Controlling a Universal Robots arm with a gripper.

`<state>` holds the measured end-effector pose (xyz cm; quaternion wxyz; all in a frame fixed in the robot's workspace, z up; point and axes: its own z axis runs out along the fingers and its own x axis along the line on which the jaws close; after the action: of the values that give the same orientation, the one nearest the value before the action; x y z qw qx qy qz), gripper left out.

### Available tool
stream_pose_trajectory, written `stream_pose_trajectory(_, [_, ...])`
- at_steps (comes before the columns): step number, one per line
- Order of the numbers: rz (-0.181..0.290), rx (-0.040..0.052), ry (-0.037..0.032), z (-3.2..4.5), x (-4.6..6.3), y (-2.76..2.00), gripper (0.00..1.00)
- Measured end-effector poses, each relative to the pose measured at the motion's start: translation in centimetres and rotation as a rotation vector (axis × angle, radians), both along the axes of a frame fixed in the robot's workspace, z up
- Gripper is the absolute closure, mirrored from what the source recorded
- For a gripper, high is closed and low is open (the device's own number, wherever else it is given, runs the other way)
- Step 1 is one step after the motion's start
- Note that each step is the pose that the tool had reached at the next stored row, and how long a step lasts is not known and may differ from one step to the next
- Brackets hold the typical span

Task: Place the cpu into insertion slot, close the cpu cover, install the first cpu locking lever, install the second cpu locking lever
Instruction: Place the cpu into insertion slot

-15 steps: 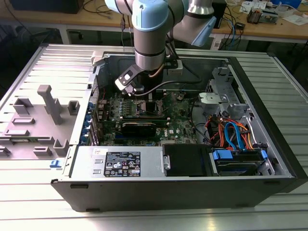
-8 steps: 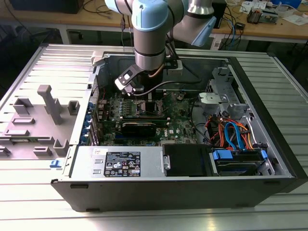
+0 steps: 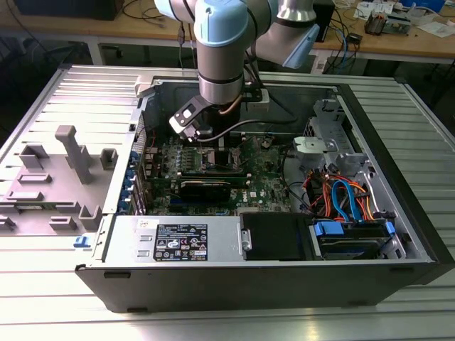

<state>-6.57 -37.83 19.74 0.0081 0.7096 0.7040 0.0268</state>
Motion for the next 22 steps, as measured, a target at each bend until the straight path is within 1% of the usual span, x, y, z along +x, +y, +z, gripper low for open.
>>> stream_pose_trajectory(8, [0.000, 0.0002, -0.0001, -0.12, 0.00, 0.00, 0.46])
stream_pose_trajectory(9, [0.000, 0.0015, -0.0003, -0.15, 0.01, 0.02, 0.45])
stream_pose_trajectory(10, [0.000, 0.0016, -0.0012, -0.19, 0.02, 0.03, 0.40])
stream_pose_trajectory(11, [0.000, 0.0012, -0.0008, -0.18, 0.01, 0.02, 0.40])
stream_pose_trajectory(12, [0.000, 0.0004, -0.0002, -0.14, 0.00, 0.01, 0.33])
stream_pose_trajectory(16, [0.000, 0.0003, -0.0001, -0.15, 0.00, 0.00, 0.33])
stream_pose_trajectory(17, [0.000, 0.0002, -0.0001, -0.11, 0.00, 0.01, 0.33])
stream_pose_trajectory(19, [0.000, 0.0004, -0.0001, 0.21, 0.00, 0.01, 0.33])
stream_pose_trajectory(22, [0.000, 0.0004, -0.0001, 0.23, 0.00, 0.01, 0.33])
